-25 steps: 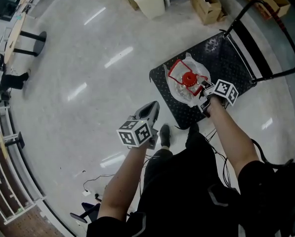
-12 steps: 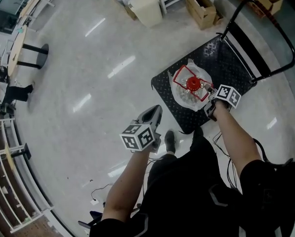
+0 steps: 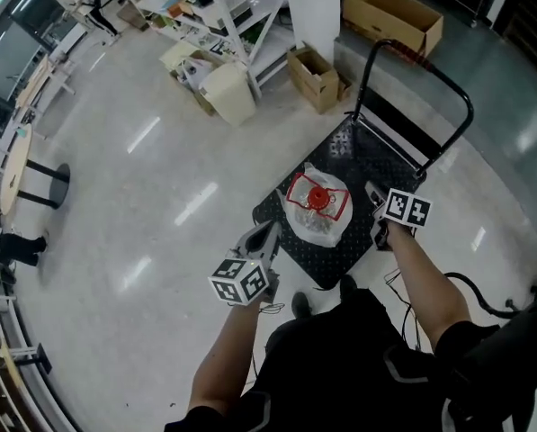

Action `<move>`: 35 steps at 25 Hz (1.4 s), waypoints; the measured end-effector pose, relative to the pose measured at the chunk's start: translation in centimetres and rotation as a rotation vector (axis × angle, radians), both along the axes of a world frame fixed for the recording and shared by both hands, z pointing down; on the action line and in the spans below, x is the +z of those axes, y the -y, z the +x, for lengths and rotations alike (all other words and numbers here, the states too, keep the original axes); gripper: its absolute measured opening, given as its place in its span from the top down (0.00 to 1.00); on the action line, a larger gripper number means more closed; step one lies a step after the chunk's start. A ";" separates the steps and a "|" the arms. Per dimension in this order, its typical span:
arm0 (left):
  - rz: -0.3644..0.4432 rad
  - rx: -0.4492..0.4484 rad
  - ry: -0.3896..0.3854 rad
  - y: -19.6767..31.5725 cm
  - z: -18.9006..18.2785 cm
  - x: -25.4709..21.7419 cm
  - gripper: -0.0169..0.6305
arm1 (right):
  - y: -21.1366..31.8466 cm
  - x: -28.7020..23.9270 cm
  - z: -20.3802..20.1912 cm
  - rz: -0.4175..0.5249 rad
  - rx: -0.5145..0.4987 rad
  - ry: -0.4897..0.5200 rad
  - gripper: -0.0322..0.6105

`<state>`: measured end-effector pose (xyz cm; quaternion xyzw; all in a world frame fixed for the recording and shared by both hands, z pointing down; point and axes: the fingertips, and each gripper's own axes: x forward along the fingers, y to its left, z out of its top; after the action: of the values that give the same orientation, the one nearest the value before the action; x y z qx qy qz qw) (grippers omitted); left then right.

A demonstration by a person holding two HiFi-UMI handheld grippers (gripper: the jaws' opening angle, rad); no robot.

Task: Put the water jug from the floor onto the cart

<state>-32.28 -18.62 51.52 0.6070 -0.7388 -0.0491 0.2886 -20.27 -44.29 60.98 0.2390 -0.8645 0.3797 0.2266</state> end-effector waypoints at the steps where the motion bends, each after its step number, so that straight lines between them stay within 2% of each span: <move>1: 0.024 0.016 0.023 0.3 0.1 -1.2 0.99 | -0.2 -2.0 0.3 0.043 -0.018 0.020 0.73; 3: 0.068 0.049 0.065 0.9 0.4 -3.7 0.99 | -0.3 -6.1 1.0 0.143 -0.054 0.047 0.74; 5: 0.098 0.085 0.100 1.6 1.0 -5.9 0.99 | -0.4 -10.4 1.9 0.259 -0.079 0.059 0.89; 8: 0.137 0.134 0.142 2.1 2.0 -8.4 0.99 | -1.5 -15.3 3.7 0.371 -0.093 0.075 0.95; 12: 0.188 0.197 0.166 2.0 4.0 -10.1 0.99 | -4.1 -17.5 6.1 0.429 -0.105 0.061 0.95; 15: 0.224 0.275 0.163 2.3 6.2 -11.3 0.99 | -6.0 -18.5 8.8 0.466 -0.077 0.034 0.95; 20: 0.278 0.467 0.152 2.5 11.1 -12.1 0.99 | -9.4 -19.2 15.3 0.529 0.030 -0.054 0.95; 25: 0.314 0.655 0.131 2.3 15.8 -11.5 0.99 | -13.8 -19.3 22.7 0.547 0.182 -0.118 0.95; 29: 0.339 0.744 0.106 1.2 19.8 -12.0 0.99 | -17.6 -19.9 28.3 0.571 0.261 -0.164 0.95; 32: 0.348 0.810 0.133 -0.5 23.3 -12.7 0.99 | -20.2 -20.6 32.1 0.589 0.323 -0.158 0.95; 35: 0.358 0.844 0.149 -2.6 25.6 -13.6 0.99 | -23.1 -21.2 34.1 0.612 0.343 -0.145 0.95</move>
<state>-6.68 -16.00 37.88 0.8967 -0.4258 -0.0103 0.1200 13.83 -21.17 39.79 0.4639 -0.8670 0.1180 0.1383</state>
